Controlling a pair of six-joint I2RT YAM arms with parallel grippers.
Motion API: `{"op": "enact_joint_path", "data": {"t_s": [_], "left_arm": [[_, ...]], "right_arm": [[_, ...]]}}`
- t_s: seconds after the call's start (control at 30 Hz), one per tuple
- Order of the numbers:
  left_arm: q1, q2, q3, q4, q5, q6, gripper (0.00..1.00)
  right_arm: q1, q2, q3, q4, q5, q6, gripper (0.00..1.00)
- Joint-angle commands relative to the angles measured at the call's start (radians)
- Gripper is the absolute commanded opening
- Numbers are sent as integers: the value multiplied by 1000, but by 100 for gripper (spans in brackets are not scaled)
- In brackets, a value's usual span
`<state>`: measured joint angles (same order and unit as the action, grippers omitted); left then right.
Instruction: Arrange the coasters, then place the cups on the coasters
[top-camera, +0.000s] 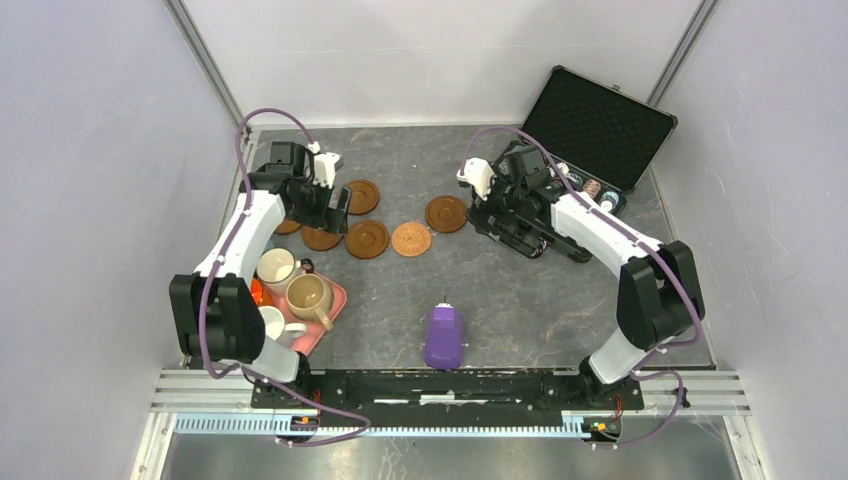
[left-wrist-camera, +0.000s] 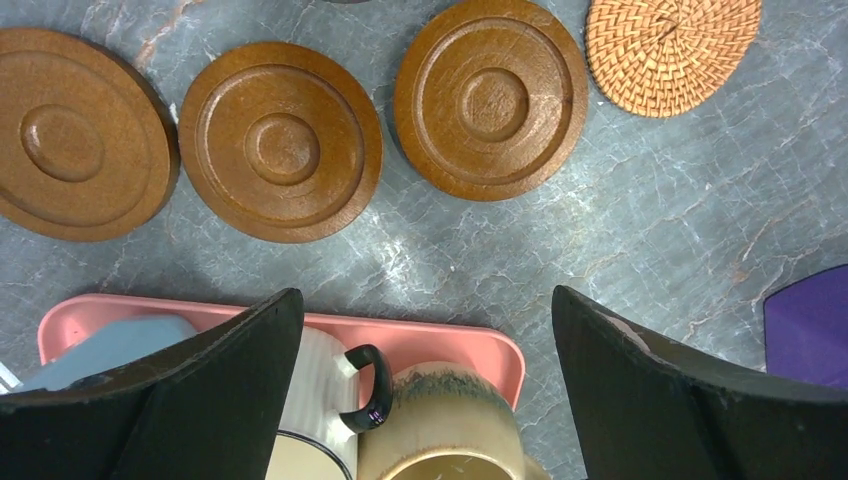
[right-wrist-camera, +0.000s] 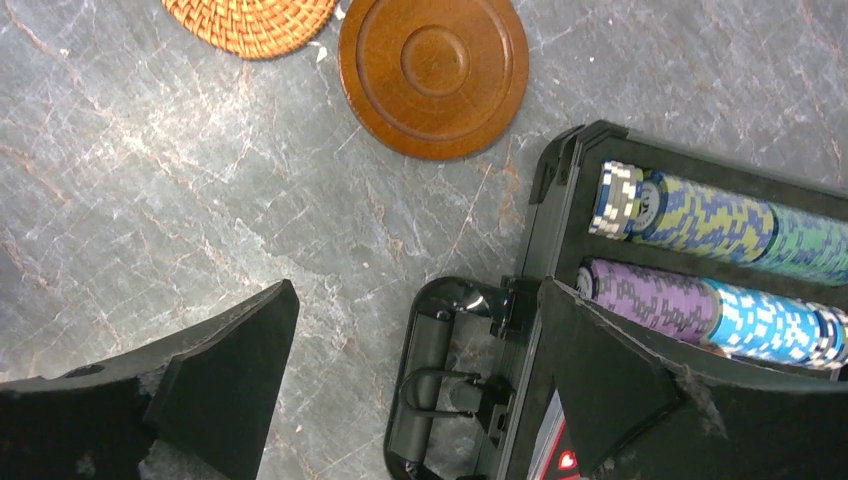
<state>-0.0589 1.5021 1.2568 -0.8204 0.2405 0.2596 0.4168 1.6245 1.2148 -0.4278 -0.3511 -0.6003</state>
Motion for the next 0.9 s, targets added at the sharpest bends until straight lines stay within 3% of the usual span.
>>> {"op": "enact_joint_path", "data": {"t_s": [0.0, 0.2, 0.5, 0.8, 0.87], "left_arm": [[1, 39, 70, 31, -64, 23, 100], [94, 163, 195, 15, -86, 46, 100], [146, 372, 417, -50, -109, 90, 98], [169, 491, 406, -66, -133, 173, 98], [181, 504, 409, -47, -140, 159, 94]], "right_arm": [[3, 54, 93, 39, -27, 15, 98], [45, 182, 233, 58, -42, 45, 98], [114, 335, 381, 87, -22, 86, 98], [139, 380, 375, 121, -46, 114, 98], [139, 377, 361, 121, -47, 114, 98]]}}
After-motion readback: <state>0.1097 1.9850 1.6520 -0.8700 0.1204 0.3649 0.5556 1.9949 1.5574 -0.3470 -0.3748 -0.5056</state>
